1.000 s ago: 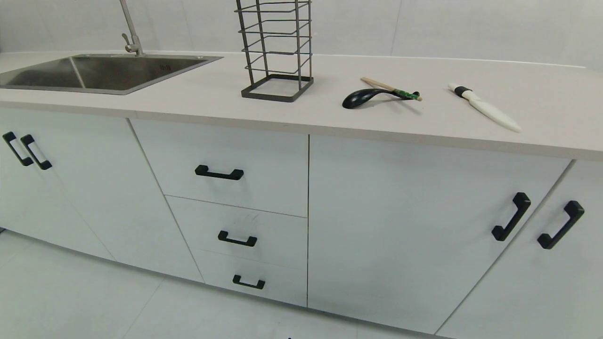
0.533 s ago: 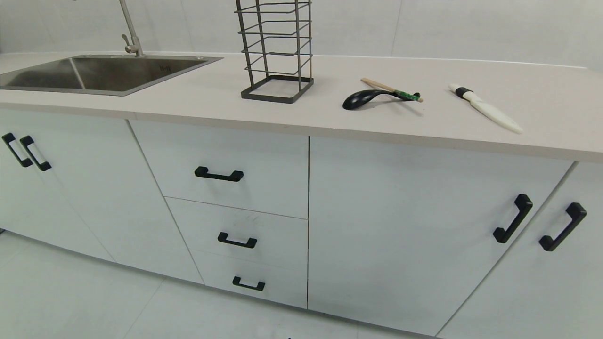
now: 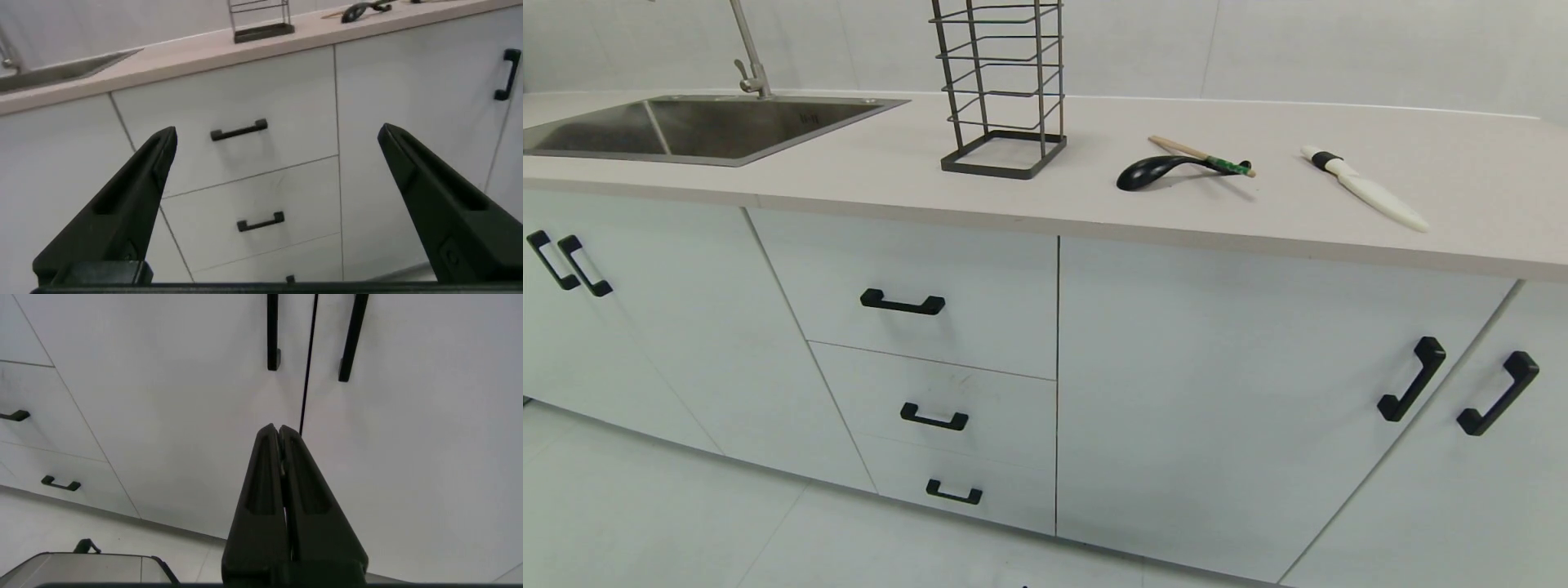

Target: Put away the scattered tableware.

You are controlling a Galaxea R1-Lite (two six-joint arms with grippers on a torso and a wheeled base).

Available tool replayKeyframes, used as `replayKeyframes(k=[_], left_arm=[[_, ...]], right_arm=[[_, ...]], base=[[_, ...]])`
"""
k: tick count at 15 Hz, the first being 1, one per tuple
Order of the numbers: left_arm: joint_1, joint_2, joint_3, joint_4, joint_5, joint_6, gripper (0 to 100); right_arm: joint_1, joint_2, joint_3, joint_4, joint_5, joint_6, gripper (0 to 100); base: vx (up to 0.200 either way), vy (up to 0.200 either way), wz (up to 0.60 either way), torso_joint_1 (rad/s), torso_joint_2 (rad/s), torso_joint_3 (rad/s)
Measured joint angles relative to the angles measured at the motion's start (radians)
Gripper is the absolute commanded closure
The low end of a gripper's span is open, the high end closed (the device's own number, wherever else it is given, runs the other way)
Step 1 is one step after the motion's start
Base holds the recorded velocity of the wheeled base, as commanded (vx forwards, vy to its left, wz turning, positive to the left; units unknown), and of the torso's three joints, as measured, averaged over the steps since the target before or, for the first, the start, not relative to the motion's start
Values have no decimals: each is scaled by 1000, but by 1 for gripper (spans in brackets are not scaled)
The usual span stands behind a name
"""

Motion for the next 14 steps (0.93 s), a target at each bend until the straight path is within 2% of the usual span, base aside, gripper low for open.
replayKeyframes(k=[1,2,3,5,7,8,9,10,13,14], left_arm=[[-23,81,-33,18,-6,53,0],[-38,148,-57,59,-10,151,0],[-43,204,-74,114,-11,294,0],[-41,296,-95,221,8,618,0],[-57,400,-115,274,73,840,0],[-87,456,-125,286,133,919,0],[-125,499,-130,296,191,949,0],[-154,534,-135,301,224,961,0],[-201,636,-145,302,220,971,0],[-226,685,-155,301,214,984,0]], right_arm=[[0,0,0,0,0,0,100],[0,0,0,0,0,0,100],[0,0,0,0,0,0,100],[-1,0,0,0,0,0,100],[-1,0,0,0,0,0,100],[-1,0,0,0,0,0,100],[-1,0,0,0,0,0,100],[-1,0,0,0,0,0,100],[-1,0,0,0,0,0,100],[-1,0,0,0,0,0,100]], base=[[0,0,0,0,0,0],[0,0,0,0,0,0],[0,0,0,0,0,0],[0,0,0,0,0,0],[0,0,0,0,0,0],[0,0,0,0,0,0],[0,0,0,0,0,0],[0,0,0,0,0,0],[0,0,0,0,0,0],[0,0,0,0,0,0]])
